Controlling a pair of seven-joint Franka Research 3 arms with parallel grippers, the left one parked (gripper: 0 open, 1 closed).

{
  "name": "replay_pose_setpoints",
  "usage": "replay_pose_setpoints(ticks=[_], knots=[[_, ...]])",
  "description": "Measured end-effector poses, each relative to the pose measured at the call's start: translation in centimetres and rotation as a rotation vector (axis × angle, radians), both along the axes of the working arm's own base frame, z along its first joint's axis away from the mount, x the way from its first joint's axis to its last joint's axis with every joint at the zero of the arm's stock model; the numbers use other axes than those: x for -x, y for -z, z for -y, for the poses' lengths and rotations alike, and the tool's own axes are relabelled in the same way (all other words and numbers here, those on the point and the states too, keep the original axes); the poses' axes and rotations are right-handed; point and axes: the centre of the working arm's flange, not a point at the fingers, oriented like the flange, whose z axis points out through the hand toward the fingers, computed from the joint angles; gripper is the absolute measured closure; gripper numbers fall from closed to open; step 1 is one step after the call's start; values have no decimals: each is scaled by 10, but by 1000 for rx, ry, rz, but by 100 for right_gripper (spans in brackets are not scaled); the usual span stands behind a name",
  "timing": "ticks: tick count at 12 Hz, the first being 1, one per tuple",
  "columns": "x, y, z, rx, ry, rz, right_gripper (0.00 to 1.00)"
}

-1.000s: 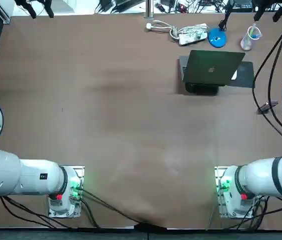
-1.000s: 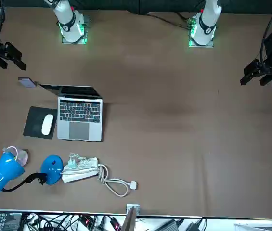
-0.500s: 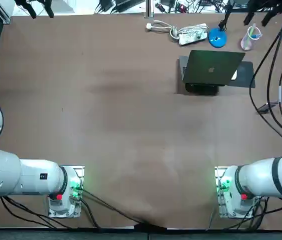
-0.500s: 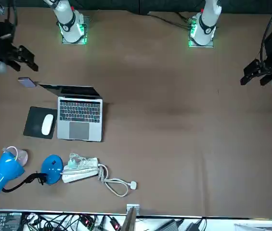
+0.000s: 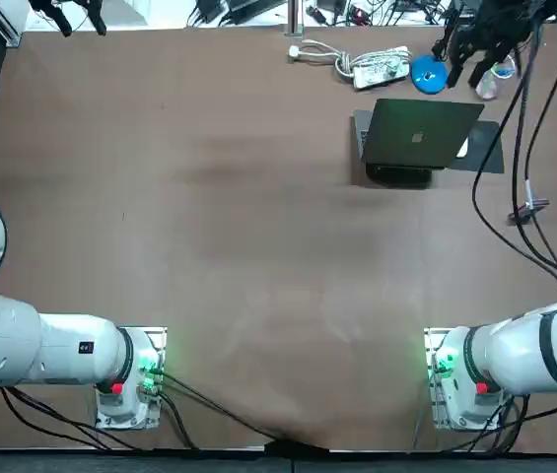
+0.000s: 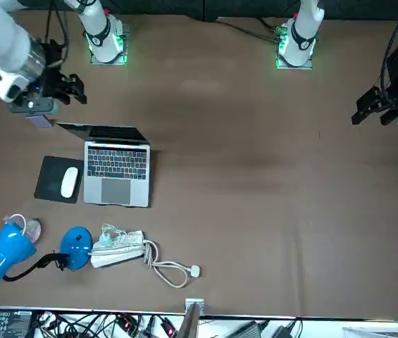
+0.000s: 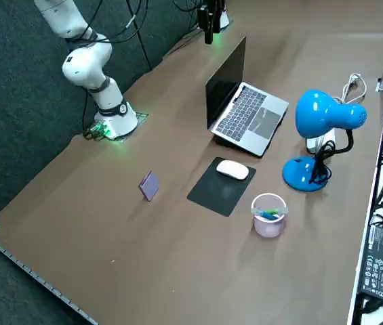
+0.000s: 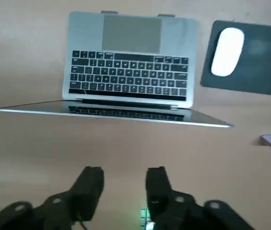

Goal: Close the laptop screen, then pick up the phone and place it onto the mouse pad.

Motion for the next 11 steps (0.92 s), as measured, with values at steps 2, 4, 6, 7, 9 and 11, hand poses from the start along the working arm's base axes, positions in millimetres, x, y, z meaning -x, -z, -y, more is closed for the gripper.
replay_pose_setpoints(ticks=[2,4,6,7,9,11], knots=[[4,17,-14,0,3,-14,52],[9,38,-20,-2,-1,-14,66],[20,64,-22,-4,-6,-14,96],[22,68,-23,-6,-6,-6,98],[20,70,-24,-14,-4,31,98],[13,73,-25,-21,1,70,98]])
